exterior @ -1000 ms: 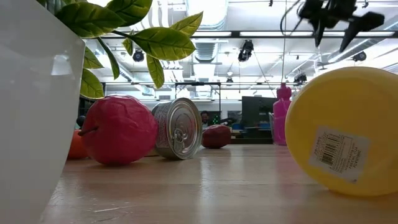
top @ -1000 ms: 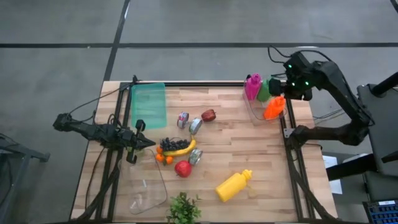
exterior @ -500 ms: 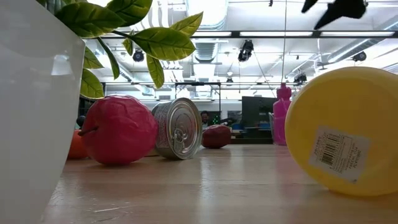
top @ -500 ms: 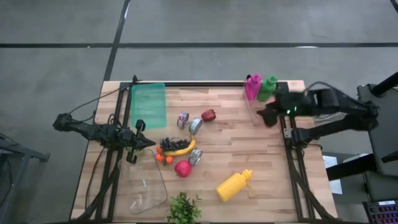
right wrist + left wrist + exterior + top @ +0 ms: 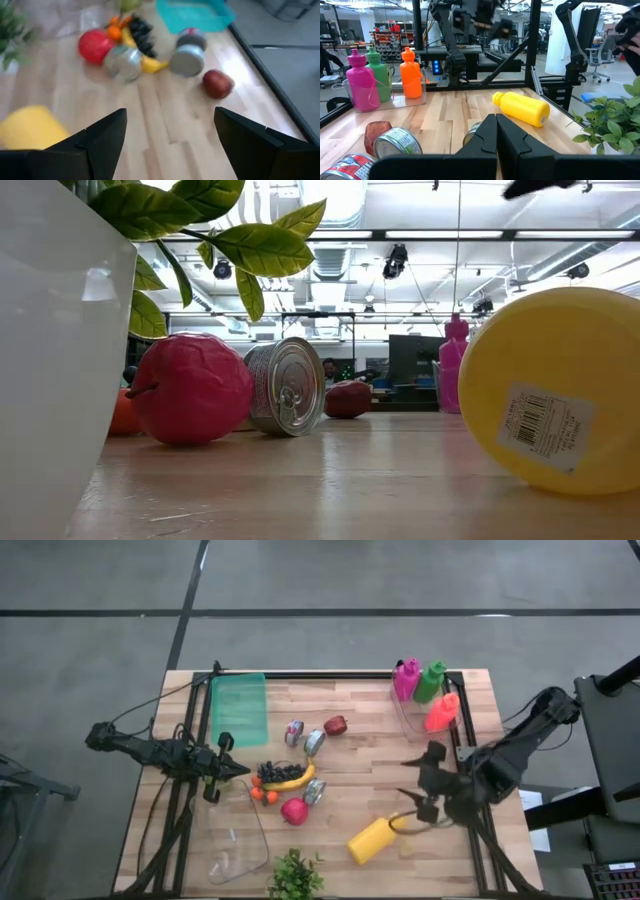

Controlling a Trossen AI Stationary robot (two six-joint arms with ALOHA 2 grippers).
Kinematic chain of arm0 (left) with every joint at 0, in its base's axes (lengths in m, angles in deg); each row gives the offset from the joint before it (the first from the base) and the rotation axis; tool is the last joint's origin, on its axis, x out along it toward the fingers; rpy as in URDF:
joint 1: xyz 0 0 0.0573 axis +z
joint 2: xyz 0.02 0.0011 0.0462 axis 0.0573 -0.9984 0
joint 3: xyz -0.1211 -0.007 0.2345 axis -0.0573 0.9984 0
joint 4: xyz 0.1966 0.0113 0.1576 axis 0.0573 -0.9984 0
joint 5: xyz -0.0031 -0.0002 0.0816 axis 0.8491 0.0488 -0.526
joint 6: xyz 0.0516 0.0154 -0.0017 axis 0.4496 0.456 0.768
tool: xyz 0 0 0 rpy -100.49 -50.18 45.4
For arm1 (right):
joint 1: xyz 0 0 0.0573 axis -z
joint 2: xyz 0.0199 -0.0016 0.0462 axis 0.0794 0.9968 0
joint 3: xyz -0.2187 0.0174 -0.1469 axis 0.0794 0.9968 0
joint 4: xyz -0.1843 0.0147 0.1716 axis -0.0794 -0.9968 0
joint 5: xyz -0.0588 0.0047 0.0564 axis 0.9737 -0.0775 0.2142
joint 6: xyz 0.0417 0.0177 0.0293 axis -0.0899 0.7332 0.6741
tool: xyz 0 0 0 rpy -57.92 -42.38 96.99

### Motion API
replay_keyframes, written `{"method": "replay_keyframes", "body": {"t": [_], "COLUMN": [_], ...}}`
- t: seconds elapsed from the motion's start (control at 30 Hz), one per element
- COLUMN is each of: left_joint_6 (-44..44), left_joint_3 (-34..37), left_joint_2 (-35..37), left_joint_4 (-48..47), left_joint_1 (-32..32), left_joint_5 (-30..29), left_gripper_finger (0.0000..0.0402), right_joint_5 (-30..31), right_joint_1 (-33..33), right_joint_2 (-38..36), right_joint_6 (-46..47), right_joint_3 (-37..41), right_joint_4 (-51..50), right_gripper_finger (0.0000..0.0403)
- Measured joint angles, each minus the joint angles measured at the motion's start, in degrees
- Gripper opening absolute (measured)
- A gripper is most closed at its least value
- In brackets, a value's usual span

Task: Pick & Place Food Item
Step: Put the yellow tumbler bottle into the top right transparent bin

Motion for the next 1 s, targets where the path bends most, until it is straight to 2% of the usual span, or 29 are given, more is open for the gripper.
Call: {"method": "replay_keyframes", "body": {"t": [0.07,0.13,0.3,0.37,0.73,0.87,1.0], "left_joint_6": [0.0,0.0,0.0,0.0,0.0,0.0,0.0], "left_joint_3": [0.02,0.01,0.01,0.01,0.0,0.0,0.0], "left_joint_2": [0.01,0.0,0.0,-0.01,-0.01,-0.01,-0.01], "left_joint_4": [0.0,0.0,0.01,0.02,0.0,0.01,0.02], "left_joint_1": [0.0,0.0,0.0,0.01,0.01,-0.01,0.0], "left_joint_5": [0.01,0.01,0.01,0.01,-0.01,0.01,0.01], "left_gripper_finger": [0.0,0.0,0.0,0.0,0.0,0.0,0.0], "right_joint_5": [1.89,1.26,-7.71,-8.94,-10.07,-12.94,-15.46], "right_joint_1": [-1.4,-2.33,-2.93,-2.74,-2.97,-2.91,-2.97], "right_joint_2": [0.81,1.46,2.73,3.16,3.57,3.47,3.51], "right_joint_6": [1.96,4.96,18.54,21.67,21.23,21.66,17.68], "right_joint_3": [1.59,2.82,4.75,5.37,12.75,15.11,17.51], "right_joint_4": [-0.4,-0.27,0.42,0.38,8.41,10.57,13.92], "right_gripper_finger": [0.0298,0.0298,0.0298,0.0298,0.0298,0.0298,0.0298]}}
